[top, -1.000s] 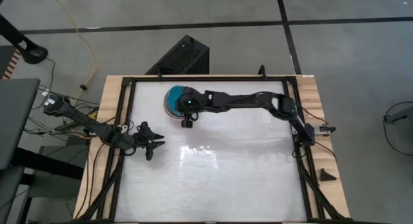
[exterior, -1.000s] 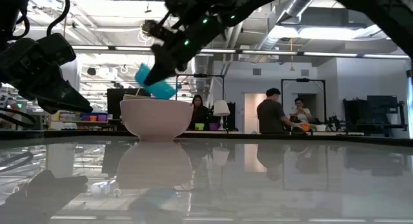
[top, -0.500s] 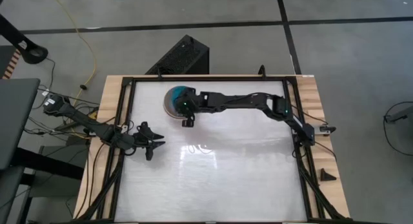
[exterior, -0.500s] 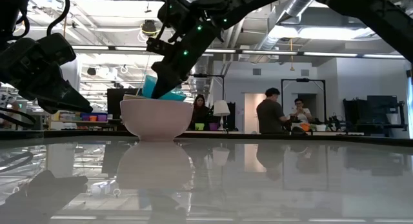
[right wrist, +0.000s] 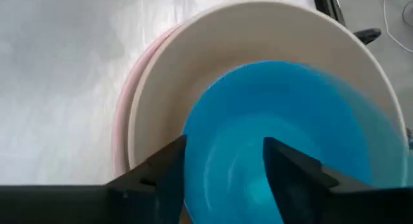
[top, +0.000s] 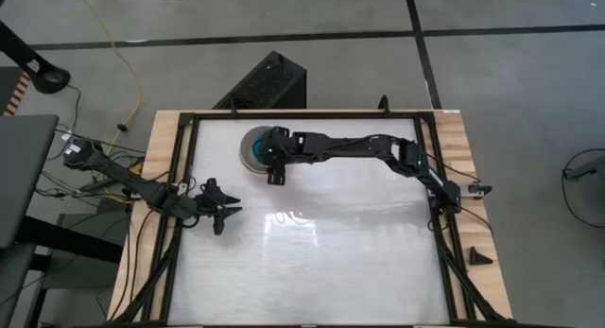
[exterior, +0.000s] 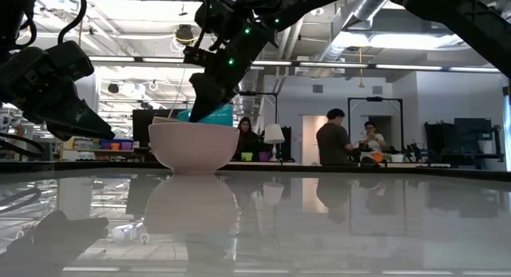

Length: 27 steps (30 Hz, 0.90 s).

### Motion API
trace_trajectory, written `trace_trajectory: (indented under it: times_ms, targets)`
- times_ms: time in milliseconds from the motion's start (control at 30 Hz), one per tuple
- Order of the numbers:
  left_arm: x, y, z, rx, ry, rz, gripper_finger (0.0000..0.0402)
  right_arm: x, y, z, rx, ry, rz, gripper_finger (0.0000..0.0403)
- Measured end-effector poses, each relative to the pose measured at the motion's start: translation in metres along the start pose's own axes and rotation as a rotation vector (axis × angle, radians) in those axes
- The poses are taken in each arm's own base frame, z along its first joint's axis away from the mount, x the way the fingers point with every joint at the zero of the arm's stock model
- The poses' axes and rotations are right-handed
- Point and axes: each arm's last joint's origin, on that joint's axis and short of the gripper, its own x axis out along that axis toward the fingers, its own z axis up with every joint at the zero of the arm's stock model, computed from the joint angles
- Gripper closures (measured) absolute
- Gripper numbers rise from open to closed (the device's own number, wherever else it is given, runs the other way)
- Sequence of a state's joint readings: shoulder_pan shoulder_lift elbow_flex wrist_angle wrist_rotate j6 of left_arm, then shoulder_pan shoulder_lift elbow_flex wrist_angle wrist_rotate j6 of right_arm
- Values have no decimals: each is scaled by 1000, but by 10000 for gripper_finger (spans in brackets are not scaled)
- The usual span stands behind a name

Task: Nest bowls inside each other
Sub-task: Stack the blue bowl on top of the orange bowl

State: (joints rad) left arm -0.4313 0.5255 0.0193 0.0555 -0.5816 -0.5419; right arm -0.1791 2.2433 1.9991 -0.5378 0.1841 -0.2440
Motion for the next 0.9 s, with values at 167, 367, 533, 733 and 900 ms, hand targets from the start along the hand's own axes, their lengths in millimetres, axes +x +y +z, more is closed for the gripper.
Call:
trace_trajectory:
  times_ms: [167,367,533,733,900]
  targets:
    - [0,0,0,1,1,0,276,0,0,3,5,-38,39,155]
    - [0,0,0,0,0,0,276,0,0,6,-32,-75,45,153]
    - [0,0,0,0,0,0,276,-4,-1,9,-42,-66,36,153]
    - [0,0,0,0,0,0,276,-27,-10,30,-13,-86,31,153]
    - [0,0,0,0,0,0,276,-46,-35,52,67,-233,-22,158]
